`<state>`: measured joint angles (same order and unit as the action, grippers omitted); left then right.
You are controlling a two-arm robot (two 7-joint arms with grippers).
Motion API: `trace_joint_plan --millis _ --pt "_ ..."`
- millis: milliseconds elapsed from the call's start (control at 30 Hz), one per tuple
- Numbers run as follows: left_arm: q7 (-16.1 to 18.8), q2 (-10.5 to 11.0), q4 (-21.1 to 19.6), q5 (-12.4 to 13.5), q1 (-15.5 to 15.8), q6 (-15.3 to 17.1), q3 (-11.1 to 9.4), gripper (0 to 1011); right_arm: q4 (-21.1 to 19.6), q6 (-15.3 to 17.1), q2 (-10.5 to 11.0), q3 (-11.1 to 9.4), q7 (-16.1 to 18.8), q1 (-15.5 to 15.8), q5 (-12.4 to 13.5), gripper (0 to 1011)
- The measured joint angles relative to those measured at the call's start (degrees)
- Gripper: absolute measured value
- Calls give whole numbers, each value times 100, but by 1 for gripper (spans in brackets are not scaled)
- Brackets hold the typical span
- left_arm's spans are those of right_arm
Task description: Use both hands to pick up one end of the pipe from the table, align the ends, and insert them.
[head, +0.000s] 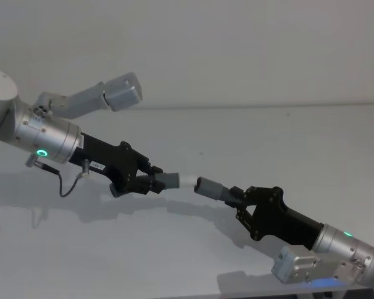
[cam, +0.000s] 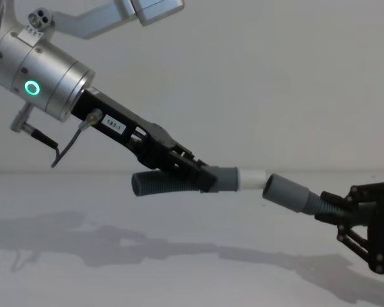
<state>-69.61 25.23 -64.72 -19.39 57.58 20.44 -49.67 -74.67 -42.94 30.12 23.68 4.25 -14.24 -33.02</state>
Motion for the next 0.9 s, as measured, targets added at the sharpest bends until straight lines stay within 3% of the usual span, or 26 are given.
trace_joint_plan --millis 900 --pt "-111 -87 157 -22 212 -75 -234 327 7 -73 -10 -30 2 -76 19 158"
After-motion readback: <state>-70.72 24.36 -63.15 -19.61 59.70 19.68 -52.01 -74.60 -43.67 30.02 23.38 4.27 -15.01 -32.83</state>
